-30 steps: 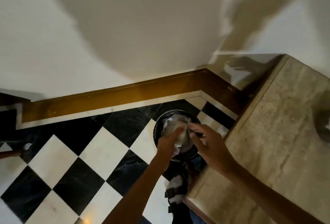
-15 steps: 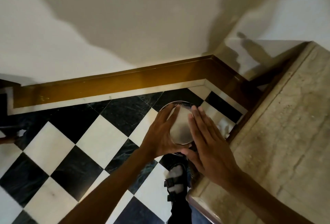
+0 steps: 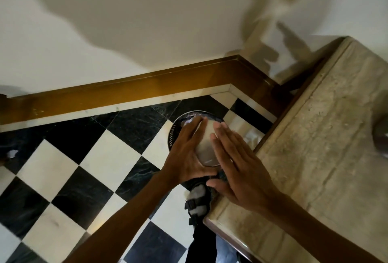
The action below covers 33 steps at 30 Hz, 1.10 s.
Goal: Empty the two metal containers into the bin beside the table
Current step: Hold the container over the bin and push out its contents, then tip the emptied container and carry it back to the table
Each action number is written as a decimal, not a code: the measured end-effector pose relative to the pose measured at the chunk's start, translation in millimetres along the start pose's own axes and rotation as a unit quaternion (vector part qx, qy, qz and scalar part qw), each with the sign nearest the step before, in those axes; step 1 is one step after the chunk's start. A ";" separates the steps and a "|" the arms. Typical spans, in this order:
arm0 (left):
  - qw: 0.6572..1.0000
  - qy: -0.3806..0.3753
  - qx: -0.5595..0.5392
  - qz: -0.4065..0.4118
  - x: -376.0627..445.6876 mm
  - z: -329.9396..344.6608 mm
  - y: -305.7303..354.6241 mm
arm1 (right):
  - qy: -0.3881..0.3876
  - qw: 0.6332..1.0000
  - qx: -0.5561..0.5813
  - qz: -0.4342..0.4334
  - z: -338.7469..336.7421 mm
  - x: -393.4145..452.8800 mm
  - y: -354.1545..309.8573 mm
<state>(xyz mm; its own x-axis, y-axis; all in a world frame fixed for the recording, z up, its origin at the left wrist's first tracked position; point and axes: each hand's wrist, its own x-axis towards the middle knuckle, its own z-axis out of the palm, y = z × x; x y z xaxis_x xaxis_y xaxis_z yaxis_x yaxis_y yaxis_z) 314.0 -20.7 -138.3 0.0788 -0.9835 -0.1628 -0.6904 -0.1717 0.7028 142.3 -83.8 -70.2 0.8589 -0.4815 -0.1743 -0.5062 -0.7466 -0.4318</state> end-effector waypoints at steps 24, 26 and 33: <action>0.880 0.048 -0.369 -0.296 -17.2 -10.2 53.2 | 0.117 0.912 0.342 0.195 -33.5 -41.1 16.1; 0.790 -0.005 -0.515 -0.332 -25.0 -21.5 75.8 | 0.122 0.880 0.396 0.234 -40.4 -59.7 20.2; 0.729 -0.058 -0.533 -0.426 -39.3 7.0 175.4 | 0.088 0.826 0.484 0.276 -56.7 -146.5 33.3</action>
<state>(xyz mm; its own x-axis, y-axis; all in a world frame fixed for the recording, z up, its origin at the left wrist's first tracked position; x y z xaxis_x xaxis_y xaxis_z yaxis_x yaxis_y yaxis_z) 184.8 -11.8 -13.5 0.0490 -0.4927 -0.8688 0.5300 -0.7245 0.4407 -4.8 -64.2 -8.8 0.4510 -0.7486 -0.4860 -0.4442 0.2840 -0.8497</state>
